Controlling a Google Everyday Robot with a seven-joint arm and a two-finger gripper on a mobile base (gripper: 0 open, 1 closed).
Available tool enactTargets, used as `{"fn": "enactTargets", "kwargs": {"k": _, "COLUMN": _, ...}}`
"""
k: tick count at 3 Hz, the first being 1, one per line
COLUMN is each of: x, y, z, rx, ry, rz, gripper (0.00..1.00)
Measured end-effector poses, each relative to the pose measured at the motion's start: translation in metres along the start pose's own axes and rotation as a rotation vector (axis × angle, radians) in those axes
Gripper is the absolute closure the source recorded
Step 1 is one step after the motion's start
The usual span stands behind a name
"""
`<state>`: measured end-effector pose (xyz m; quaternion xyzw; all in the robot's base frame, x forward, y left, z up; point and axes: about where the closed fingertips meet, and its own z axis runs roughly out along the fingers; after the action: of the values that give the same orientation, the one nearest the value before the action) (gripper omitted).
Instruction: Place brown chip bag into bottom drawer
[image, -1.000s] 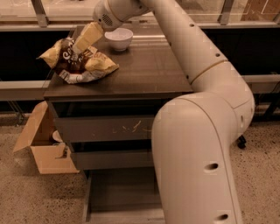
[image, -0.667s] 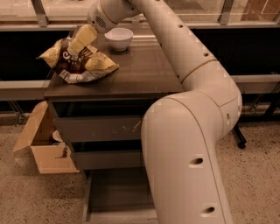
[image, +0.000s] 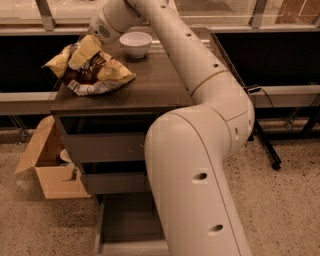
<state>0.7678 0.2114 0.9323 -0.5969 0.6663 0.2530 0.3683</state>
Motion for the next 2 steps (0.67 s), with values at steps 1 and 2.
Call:
{"fn": "enactTargets", "kwargs": {"k": 1, "x": -0.0044, "y": 0.0069, "z": 0.0306, "rx": -0.054, "ry": -0.022, "rz": 0.001, "gripper": 0.0}}
{"fn": "enactTargets", "kwargs": {"k": 2, "x": -0.0011, "y": 0.0082, "z": 0.0396, "rx": -0.061, "ry": -0.008, "rz": 0.006, "gripper": 0.0}}
